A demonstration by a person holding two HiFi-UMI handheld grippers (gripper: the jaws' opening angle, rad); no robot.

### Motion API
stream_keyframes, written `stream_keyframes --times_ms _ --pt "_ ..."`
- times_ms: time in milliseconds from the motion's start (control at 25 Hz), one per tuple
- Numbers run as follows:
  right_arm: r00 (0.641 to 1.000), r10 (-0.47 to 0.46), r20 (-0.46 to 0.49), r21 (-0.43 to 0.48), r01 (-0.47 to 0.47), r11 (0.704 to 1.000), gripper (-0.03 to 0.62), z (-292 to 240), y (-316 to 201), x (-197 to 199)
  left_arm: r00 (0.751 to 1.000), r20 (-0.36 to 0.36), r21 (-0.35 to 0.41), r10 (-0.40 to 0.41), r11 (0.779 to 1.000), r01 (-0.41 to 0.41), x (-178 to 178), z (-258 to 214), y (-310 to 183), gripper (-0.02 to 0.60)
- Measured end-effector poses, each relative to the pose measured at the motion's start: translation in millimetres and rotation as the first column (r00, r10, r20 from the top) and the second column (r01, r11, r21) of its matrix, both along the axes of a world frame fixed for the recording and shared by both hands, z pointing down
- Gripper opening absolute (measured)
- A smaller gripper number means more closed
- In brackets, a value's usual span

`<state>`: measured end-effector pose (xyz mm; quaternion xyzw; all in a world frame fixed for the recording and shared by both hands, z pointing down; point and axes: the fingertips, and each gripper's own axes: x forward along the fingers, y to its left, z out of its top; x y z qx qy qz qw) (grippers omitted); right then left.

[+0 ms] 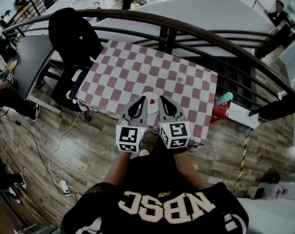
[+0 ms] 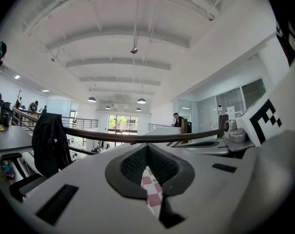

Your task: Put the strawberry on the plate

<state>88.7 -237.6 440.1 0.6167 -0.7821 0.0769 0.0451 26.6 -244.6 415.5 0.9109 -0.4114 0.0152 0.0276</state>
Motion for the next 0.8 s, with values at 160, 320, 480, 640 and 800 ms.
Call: stream_keyframes --times_ms 160,320,480,640,800 --pt "1.000 0.009 -0.008 0.024 -0.008 1.000 0.017 -7 3 -6 1.000 -0.025 0.008 -0.004 1.000 0.005 -6 -5 3 0.008" --pt "1.000 0.012 -0.024 0.026 -0.011 1.000 0.017 -8 7 -10 0.999 -0.038 0.007 -0.002 1.000 0.002 -11 -2 6 0.008" --pt "0.999 0.013 -0.029 0.003 -0.013 1.000 0.017 0 6 -12 0.999 -0.040 -0.015 -0.006 1.000 0.006 -15 9 4 0.008" --pt "0.999 0.005 -0.036 -0.021 -0.006 1.000 0.017 9 0 -14 0.998 -0.050 -0.060 -0.024 0.998 0.021 -20 24 -3 0.008" --pt "0.999 -0.001 -0.042 -0.052 -0.001 0.999 0.017 23 -15 -13 0.998 -0.062 -0.096 -0.033 0.995 0.027 -19 39 -19 0.008"
